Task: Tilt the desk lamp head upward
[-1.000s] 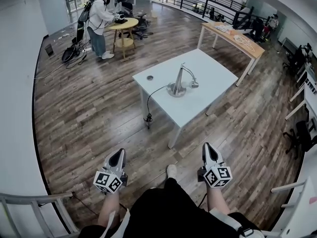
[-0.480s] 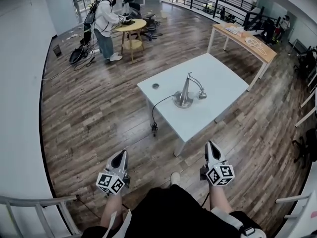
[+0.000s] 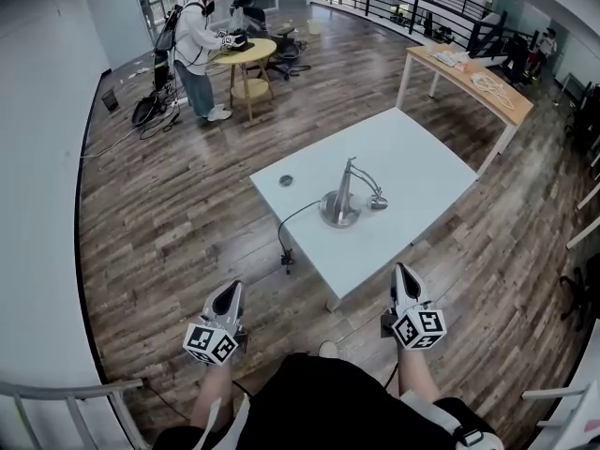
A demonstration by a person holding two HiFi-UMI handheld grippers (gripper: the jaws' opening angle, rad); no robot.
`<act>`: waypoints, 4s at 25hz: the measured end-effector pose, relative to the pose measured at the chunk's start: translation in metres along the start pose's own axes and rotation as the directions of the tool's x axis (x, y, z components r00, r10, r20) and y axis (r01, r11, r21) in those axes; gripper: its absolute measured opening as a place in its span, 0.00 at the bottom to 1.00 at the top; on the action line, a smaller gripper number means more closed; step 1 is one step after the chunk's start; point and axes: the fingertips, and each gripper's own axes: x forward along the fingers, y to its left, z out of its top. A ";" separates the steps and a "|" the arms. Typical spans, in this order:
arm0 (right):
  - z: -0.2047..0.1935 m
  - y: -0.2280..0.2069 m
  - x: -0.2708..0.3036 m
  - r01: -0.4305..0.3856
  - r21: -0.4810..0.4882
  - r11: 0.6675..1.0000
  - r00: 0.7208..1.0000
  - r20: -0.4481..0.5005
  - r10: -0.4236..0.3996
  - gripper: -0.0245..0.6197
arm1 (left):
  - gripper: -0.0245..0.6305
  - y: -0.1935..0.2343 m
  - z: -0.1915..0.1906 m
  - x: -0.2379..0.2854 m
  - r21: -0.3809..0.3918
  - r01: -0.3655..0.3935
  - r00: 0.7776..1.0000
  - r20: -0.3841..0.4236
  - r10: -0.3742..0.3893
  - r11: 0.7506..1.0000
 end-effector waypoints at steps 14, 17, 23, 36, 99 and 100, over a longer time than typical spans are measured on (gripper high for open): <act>0.012 -0.080 0.045 -0.022 0.004 1.000 0.999 -0.026 0.022 0.04 | 0.04 -0.028 -0.006 0.104 0.000 -0.003 1.000 0.001 0.003 1.000; 0.015 -0.088 0.050 -0.018 0.018 1.000 1.000 -0.019 0.019 0.04 | 0.04 -0.032 -0.008 0.117 -0.004 0.009 1.000 -0.011 -0.009 1.000; 0.015 -0.092 0.063 -0.005 0.023 1.000 1.000 -0.022 0.005 0.04 | 0.04 -0.028 -0.013 0.143 0.007 0.059 0.998 -0.034 -0.059 0.998; 0.025 -0.111 0.100 0.089 0.034 0.995 0.996 0.004 -0.090 0.04 | 0.04 -0.012 -0.020 0.238 0.010 0.224 0.973 -0.068 -0.222 0.975; -0.080 -0.067 0.185 0.144 0.533 0.834 0.988 -0.117 -0.096 0.05 | 0.35 -0.031 -0.236 0.373 0.061 0.807 0.438 -0.728 -0.527 0.587; -0.078 -0.064 0.190 0.111 0.613 0.782 0.993 -0.090 -0.070 0.21 | 0.35 -0.031 -0.236 0.373 0.060 0.807 0.440 -0.725 -0.530 0.588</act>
